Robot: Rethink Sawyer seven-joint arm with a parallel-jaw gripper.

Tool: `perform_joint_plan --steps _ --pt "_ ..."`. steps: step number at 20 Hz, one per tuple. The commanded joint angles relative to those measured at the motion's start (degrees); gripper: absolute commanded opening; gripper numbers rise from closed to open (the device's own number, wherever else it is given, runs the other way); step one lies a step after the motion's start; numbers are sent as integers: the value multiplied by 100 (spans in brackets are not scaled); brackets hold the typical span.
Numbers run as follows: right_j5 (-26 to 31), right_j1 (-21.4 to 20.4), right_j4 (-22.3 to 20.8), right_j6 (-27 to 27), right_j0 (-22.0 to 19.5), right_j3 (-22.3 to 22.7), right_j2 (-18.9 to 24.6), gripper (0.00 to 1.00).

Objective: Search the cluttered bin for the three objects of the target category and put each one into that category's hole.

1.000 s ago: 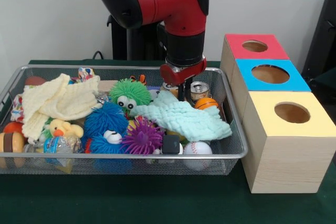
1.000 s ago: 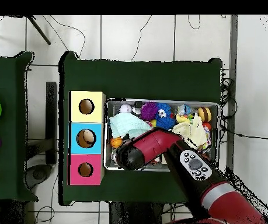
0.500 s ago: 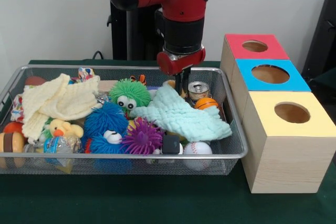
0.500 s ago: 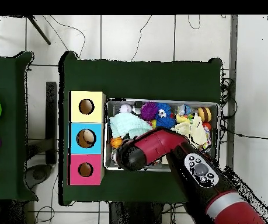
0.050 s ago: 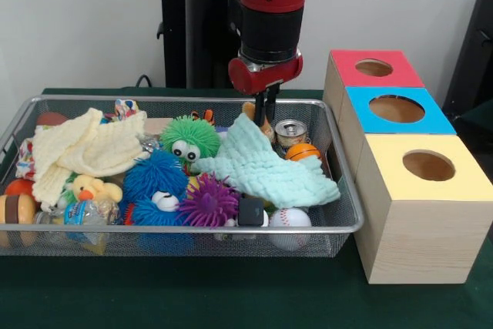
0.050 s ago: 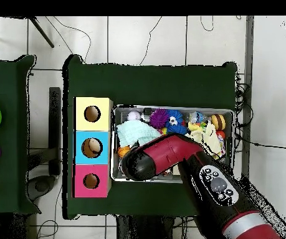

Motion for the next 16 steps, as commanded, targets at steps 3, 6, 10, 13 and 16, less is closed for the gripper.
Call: perform_joint_plan --steps 3,6,10,13,16 --pt "728 -220 162 -1266 -176 192 461 0" --pt "864 -349 243 -1265 -168 213 513 0" --pt "985 -491 333 -1218 -138 236 553 0" --pt "1123 -663 472 -1221 -128 278 616 0" --pt "1258 -799 591 -1228 -110 289 658 0"
